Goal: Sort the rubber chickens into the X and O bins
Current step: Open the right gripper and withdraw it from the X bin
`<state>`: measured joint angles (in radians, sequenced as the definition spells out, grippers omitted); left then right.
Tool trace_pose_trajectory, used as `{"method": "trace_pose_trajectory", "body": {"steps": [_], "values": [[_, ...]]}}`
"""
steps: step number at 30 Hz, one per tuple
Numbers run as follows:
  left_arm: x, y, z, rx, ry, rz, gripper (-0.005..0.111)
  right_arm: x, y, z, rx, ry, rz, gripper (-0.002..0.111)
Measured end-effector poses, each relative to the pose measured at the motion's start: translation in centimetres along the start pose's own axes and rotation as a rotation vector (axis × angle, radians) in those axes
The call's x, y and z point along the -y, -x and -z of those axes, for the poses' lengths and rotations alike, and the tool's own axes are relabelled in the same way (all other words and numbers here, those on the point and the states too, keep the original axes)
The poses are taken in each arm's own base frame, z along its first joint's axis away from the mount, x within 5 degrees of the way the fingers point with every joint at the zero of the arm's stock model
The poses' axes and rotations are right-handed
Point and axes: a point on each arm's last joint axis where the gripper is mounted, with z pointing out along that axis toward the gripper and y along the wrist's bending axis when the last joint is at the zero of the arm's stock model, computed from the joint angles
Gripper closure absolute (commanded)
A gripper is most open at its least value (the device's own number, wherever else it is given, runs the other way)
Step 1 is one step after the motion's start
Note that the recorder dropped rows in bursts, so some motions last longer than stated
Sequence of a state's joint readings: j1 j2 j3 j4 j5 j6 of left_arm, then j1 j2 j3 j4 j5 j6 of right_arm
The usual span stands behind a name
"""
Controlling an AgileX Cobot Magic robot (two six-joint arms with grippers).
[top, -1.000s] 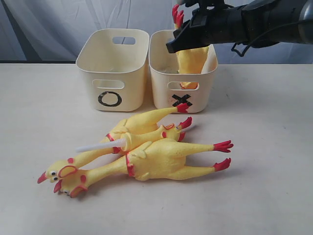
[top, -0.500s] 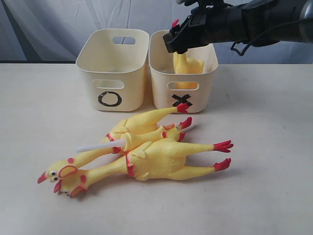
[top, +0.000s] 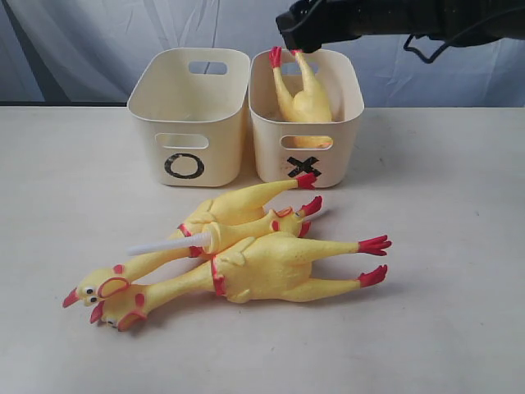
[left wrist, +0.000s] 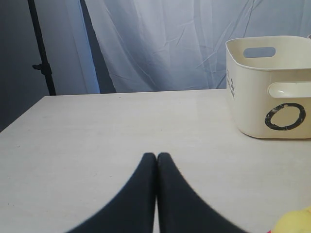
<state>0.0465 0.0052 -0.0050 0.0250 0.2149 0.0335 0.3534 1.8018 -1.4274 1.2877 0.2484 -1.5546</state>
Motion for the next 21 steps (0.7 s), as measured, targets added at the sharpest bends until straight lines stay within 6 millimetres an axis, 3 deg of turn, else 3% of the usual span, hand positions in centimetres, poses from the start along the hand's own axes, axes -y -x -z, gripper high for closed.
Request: {"method": "trace_pose_trajectory", "body": {"steps": [6, 21], "values": [[0.0, 0.0, 0.0, 0.0, 0.0, 0.0, 0.107, -0.3, 2.1, 2.4, 0.024, 0.021, 0.01, 0.039], [0.0, 0.0, 0.0, 0.0, 0.0, 0.0, 0.107, -2.3, 3.9, 9.2, -0.189, 0.2, 0.134, 0.04]]}}
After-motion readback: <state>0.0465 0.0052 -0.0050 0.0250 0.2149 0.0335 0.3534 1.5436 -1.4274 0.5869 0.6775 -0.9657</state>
